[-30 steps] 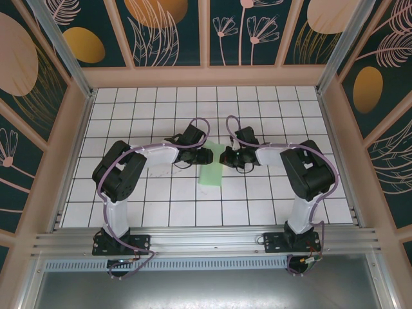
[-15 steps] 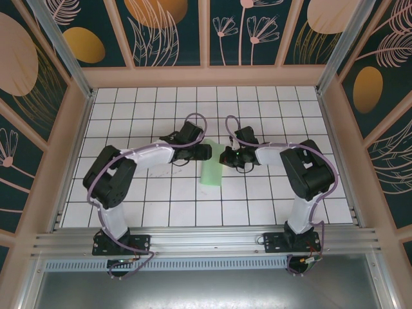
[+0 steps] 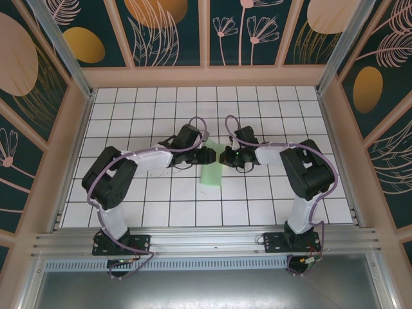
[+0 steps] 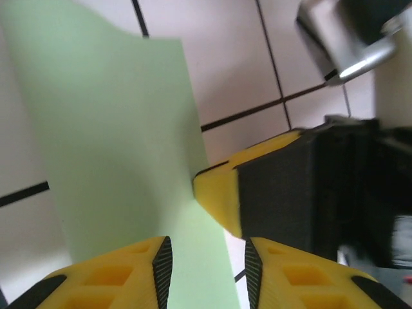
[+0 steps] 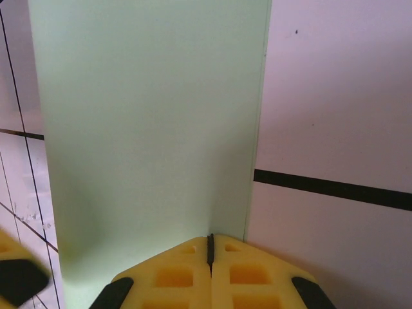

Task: Fold a paper plane with a square sheet of paper (fold left side to right side)
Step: First fold the square sheet of paper in half at the center of the table.

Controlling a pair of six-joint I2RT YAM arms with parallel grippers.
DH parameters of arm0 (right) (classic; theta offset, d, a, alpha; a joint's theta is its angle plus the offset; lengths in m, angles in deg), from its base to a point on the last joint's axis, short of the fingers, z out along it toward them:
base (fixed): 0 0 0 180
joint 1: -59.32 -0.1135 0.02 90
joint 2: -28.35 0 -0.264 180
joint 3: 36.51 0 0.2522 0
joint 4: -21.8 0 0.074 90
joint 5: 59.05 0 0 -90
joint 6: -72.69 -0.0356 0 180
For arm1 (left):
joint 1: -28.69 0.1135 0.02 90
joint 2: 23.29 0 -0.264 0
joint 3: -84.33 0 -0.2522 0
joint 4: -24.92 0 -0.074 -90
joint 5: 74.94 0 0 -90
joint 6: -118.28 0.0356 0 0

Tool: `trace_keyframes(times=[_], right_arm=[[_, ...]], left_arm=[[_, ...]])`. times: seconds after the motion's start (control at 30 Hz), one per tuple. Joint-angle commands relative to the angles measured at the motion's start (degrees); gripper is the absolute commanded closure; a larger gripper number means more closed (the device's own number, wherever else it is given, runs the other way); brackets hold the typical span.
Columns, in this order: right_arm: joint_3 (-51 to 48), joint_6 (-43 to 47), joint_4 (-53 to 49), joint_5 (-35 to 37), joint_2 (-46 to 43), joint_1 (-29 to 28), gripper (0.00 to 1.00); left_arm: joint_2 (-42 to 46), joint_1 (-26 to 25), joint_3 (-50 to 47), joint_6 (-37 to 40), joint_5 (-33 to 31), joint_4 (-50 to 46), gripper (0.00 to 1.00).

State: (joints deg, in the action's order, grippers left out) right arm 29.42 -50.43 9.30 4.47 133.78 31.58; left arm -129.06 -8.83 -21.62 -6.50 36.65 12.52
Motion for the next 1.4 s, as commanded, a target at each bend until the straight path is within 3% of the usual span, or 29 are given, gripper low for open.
trace_keyframes(times=[0.0, 0.7, 1.23, 1.37], right_arm=[[0.2, 1.4, -4.8, 2.7, 2.9, -0.4, 0.95], [0.4, 2.7, -7.2, 3.7, 3.4, -0.3, 0.95], [0.6, 2.8, -7.1, 3.4, 3.6, -0.3, 0.95], [0.8, 2.7, -7.0, 3.1, 3.7, -0.4, 0.95]], left_arm=[[-1.7, 0.0, -0.6, -0.4, 2.0, 1.8, 0.64], [-3.7, 0.9, -3.8, 1.9, -5.8, -1.8, 0.71], [7.2, 5.0, -9.1, 3.2, -3.1, 0.5, 0.75], [7.2, 4.8, -8.9, 1.6, 1.3, 5.2, 0.77]])
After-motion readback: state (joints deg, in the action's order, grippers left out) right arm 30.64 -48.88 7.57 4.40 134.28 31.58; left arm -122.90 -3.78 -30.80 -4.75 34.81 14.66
